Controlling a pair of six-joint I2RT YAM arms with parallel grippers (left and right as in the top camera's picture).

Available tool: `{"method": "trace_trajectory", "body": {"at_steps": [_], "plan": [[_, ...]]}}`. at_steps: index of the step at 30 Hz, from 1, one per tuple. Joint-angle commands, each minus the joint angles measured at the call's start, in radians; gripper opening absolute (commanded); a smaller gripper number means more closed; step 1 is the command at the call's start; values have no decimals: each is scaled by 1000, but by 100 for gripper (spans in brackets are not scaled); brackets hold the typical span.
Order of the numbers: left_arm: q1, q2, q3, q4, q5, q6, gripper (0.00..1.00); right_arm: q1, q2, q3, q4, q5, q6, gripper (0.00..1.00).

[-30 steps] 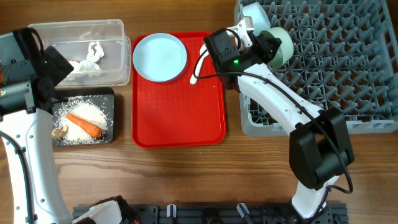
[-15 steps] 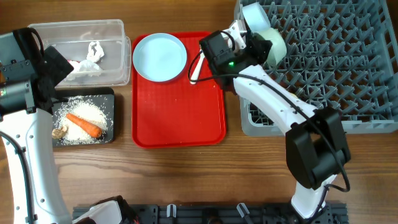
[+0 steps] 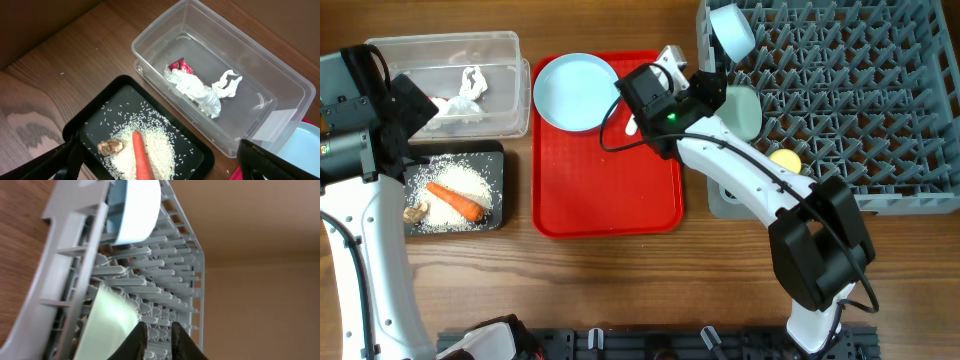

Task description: Sort waste into correct bins and load items into the dishwasher rack

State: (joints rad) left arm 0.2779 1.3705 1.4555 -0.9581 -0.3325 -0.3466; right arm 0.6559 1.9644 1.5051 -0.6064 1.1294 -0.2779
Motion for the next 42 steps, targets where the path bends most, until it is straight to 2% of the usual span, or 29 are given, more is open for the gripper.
{"method": "trace_trajectory", "body": {"at_steps": [1, 3, 4, 5, 8, 10, 13, 15, 16, 18, 19, 22, 28, 32, 37, 42], "plan": [[6, -7, 16, 0, -13, 1, 100, 17, 12, 5, 19, -15, -10, 35], [6, -7, 16, 0, -13, 1, 100, 23, 0, 6, 72, -16, -5, 59], [6, -7, 16, 0, -13, 1, 100, 27, -13, 7, 97, -28, -7, 66], [6, -7, 16, 0, -13, 1, 100, 35, -33, 15, 115, -66, -6, 70], [6, -7, 16, 0, -13, 1, 100, 52, -105, 73, 125, -330, 55, 71], [6, -7, 16, 0, -13, 1, 100, 52, -154, 106, 107, -584, 130, 71], [6, -7, 16, 0, -13, 1, 100, 51, -224, 114, 104, -1139, 179, 83], [6, -7, 16, 0, -13, 1, 100, 52, -240, 114, 102, -1372, 180, 89], [6, -7, 16, 0, -13, 1, 100, 52, -243, 114, 114, -1456, 233, 93], [6, -7, 16, 0, -13, 1, 100, 46, -243, 114, 124, -1444, 373, 93], [6, -7, 16, 0, -13, 1, 100, 33, -243, 123, 108, -1399, 450, 82], [6, -7, 16, 0, -13, 1, 100, 4, -220, 205, 24, -1270, 560, 77], [6, -7, 16, 0, -13, 1, 100, -48, -2, 415, 17, -1232, 630, 77], [6, -7, 16, 0, -13, 1, 100, -71, 192, 428, 68, -1239, 727, 75], [6, -7, 16, 0, -13, 1, 100, -72, 345, 428, 97, -1246, 753, 55], [6, -7, 16, 0, -13, 1, 100, -73, 446, 427, 106, -1233, 836, 53]]}}
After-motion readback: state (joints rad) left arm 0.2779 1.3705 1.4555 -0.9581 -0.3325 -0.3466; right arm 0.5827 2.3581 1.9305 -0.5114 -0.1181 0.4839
